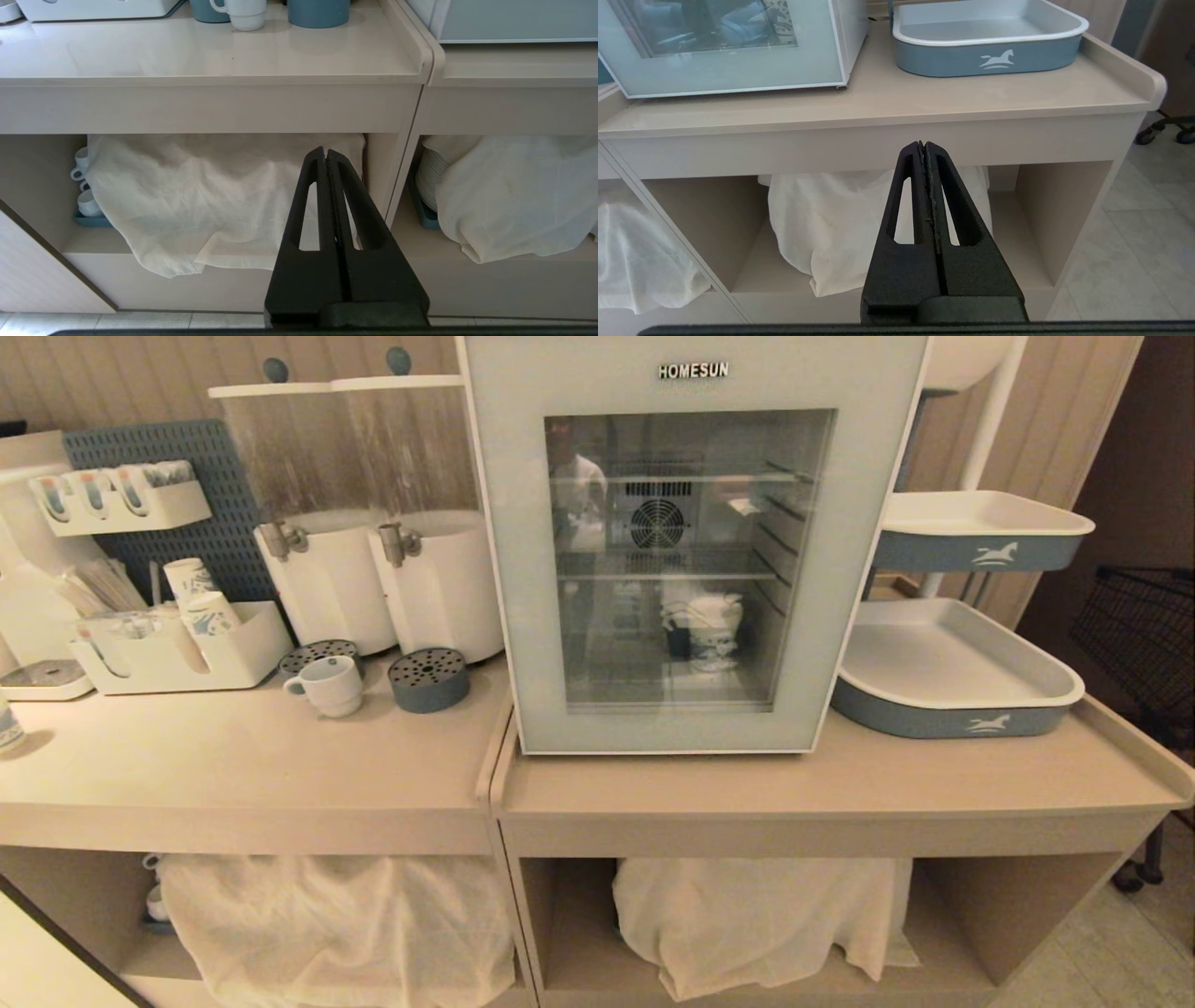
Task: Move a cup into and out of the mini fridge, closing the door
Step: Open the freezer door
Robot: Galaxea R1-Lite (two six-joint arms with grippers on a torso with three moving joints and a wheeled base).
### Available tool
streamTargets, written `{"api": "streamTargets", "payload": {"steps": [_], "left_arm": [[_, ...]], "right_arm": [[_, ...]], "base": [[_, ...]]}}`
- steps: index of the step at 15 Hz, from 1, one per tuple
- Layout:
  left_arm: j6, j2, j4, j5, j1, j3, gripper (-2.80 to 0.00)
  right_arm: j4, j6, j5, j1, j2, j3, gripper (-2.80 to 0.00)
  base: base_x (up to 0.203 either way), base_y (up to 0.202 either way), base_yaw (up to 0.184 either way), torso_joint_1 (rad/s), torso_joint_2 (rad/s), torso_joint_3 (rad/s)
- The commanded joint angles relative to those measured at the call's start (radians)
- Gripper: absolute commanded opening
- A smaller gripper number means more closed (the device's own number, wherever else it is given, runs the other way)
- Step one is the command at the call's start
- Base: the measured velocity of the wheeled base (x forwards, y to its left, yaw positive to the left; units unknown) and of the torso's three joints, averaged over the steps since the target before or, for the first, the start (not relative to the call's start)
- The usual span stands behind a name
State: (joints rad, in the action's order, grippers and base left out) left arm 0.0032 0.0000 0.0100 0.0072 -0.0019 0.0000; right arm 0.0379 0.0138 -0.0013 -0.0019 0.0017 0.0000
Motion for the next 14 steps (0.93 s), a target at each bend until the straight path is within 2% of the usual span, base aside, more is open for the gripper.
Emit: {"api": "streamTargets", "payload": {"steps": [1, 6, 10, 14], "left_arm": [[0.000, 0.001, 0.000, 0.000, 0.000, 0.000, -2.80], [0.003, 0.000, -0.001, 0.000, 0.000, 0.000, -2.80], [0.001, 0.000, -0.001, 0.000, 0.000, 0.000, -2.80], [0.013, 0.000, -0.002, 0.003, 0.000, 0.000, -2.80]], "right_arm": [[0.000, 0.000, 0.000, 0.000, 0.000, 0.015, -2.80], [0.000, 0.000, 0.000, 0.000, 0.000, 0.015, -2.80], [0.000, 0.000, 0.000, 0.000, 0.000, 0.015, -2.80], [0.000, 0.000, 0.000, 0.000, 0.000, 0.015, -2.80]], "base": [[0.000, 0.000, 0.000, 0.000, 0.00, 0.000], [0.000, 0.000, 0.000, 0.000, 0.00, 0.000], [0.180, 0.000, -0.001, 0.004, 0.00, 0.004], [0.000, 0.000, 0.000, 0.000, 0.00, 0.000]]}}
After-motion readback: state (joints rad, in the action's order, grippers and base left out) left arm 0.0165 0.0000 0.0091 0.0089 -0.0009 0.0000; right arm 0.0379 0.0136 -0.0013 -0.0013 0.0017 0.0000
